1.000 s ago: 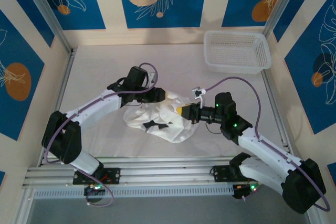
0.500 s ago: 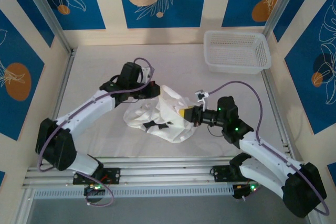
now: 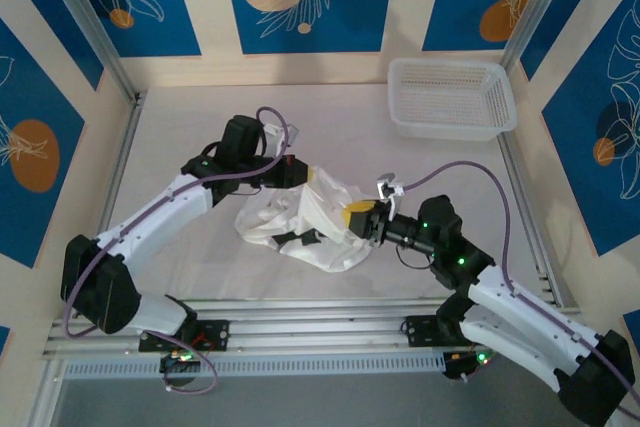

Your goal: Fold the inside-out t-shirt

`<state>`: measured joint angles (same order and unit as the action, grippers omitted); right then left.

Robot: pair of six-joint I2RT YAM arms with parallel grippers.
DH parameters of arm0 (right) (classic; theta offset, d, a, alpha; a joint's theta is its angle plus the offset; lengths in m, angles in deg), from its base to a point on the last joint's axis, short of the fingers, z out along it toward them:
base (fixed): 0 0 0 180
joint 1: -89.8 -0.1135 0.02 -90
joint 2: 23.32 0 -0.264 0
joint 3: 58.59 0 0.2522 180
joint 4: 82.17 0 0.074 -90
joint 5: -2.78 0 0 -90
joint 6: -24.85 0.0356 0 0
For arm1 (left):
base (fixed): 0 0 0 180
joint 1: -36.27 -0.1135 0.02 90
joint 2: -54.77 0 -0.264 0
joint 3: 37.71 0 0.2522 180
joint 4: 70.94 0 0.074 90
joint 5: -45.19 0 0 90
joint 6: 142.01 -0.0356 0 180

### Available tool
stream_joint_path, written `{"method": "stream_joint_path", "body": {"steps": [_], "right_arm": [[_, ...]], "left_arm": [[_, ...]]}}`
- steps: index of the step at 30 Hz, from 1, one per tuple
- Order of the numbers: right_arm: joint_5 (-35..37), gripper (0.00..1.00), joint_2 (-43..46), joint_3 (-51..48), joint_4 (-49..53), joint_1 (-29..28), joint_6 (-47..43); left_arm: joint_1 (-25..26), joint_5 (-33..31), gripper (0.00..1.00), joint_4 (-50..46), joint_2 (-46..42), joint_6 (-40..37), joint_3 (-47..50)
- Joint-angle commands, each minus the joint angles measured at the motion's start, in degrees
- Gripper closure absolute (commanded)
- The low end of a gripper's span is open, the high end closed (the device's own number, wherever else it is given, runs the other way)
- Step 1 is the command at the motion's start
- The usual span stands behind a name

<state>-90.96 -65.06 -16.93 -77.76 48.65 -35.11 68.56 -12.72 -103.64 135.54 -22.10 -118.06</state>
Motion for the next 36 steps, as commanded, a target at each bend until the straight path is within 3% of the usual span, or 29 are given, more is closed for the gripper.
{"method": "stream_joint_path", "body": {"steps": [1,4,7,12,16,26,30,32,34,36], "right_arm": [[20.7,0.78,-5.2,7.3,8.9,-4.7,-2.8],[26.2,0.78,-15.0,16.9,23.5,-5.3,1.5],[23.1,0.73,-23.8,24.6,33.2,-5.3,2.0],[24.5,0.71,-31.8,32.5,43.7,-5.0,3.5],[20.6,0.67,-35.8,36.2,47.6,-5.5,-0.1],[18.6,0.65,-40.1,39.3,51.7,-5.8,-4.5],[22.4,0.65,-42.7,41.5,55.0,-6.1,-4.1],[24.4,0.75,-43.3,41.9,55.6,-6.3,-3.9],[24.4,0.96,-42.8,42.4,55.4,-6.5,-4.1],[21.7,1.00,-41.3,42.1,54.1,-6.5,-5.1]], "left_arm": [[0.7,2.1,1.00,0.7,0.4,-1.3,0.1],[0.8,1.9,1.00,0.6,0.5,-1.5,-0.4],[0.9,1.8,1.00,0.2,0.4,-1.8,-0.7],[1.0,1.3,1.00,-0.2,0.0,-2.4,-0.6],[1.0,1.2,1.00,0.2,0.2,-2.3,-0.4],[1.1,1.0,1.00,0.1,0.5,-2.8,-0.3],[1.0,1.1,1.00,0.3,0.4,-2.8,-0.3],[1.0,1.0,1.00,0.3,0.3,-2.8,-0.3],[1.0,0.3,1.00,-0.1,0.3,-3.2,-0.4],[0.9,-1.9,1.00,-1.3,0.3,-4.4,-0.4]]}}
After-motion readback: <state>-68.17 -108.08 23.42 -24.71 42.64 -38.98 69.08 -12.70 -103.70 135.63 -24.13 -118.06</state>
